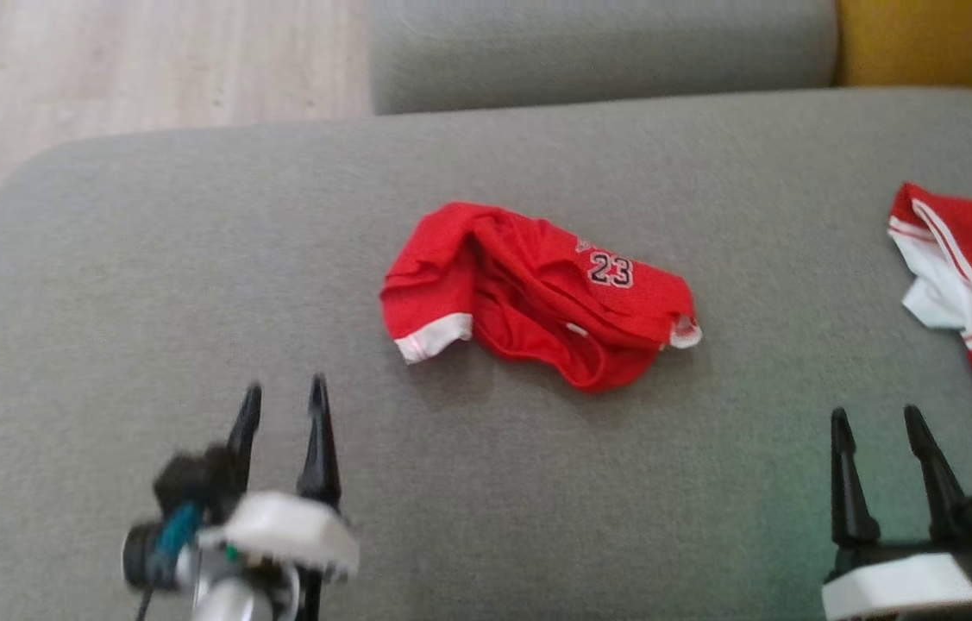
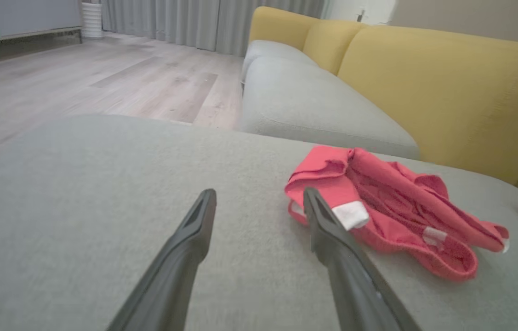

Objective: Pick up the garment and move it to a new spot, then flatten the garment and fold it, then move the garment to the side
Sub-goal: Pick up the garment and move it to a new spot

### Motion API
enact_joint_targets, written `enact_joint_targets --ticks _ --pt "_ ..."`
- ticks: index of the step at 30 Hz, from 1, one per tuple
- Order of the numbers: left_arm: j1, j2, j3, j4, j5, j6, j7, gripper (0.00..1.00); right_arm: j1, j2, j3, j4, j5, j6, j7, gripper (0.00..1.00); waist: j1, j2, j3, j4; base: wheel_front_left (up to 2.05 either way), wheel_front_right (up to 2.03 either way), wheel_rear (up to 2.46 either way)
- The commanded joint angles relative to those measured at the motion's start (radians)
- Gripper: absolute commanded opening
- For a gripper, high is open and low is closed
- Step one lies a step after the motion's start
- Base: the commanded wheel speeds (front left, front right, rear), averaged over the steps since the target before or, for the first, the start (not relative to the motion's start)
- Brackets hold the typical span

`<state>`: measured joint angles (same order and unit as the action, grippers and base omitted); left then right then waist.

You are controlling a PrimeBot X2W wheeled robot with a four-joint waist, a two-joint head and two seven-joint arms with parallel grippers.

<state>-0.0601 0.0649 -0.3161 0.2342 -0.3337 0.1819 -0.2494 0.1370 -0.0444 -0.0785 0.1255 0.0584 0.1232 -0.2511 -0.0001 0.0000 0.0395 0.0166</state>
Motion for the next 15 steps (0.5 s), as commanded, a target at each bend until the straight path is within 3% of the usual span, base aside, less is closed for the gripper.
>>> enact_joint_targets --ticks 1,8,15 --pt "0.019 0.000 0.046 -0.061 0.017 0.003 -0.012 1.00 0.001 -0.006 0.011 -0.031 -0.010 0.008 -0.011 1.00 0.0001 0.0000 -0.032 0.031 0.00 0.00 0.00" --pt "0.176 -0.010 0.093 -0.145 0.089 -0.015 -0.012 1.00 0.037 -0.006 -0.012 -0.023 -0.016 0.008 -0.011 1.00 0.0001 0.0000 -0.060 0.078 0.00 0.00 0.00" --pt "0.230 -0.013 0.141 -0.153 0.127 -0.065 -0.012 1.00 0.031 -0.006 -0.005 -0.008 -0.021 0.008 -0.011 1.00 0.0001 0.0000 -0.072 0.103 0.00 0.00 0.00"
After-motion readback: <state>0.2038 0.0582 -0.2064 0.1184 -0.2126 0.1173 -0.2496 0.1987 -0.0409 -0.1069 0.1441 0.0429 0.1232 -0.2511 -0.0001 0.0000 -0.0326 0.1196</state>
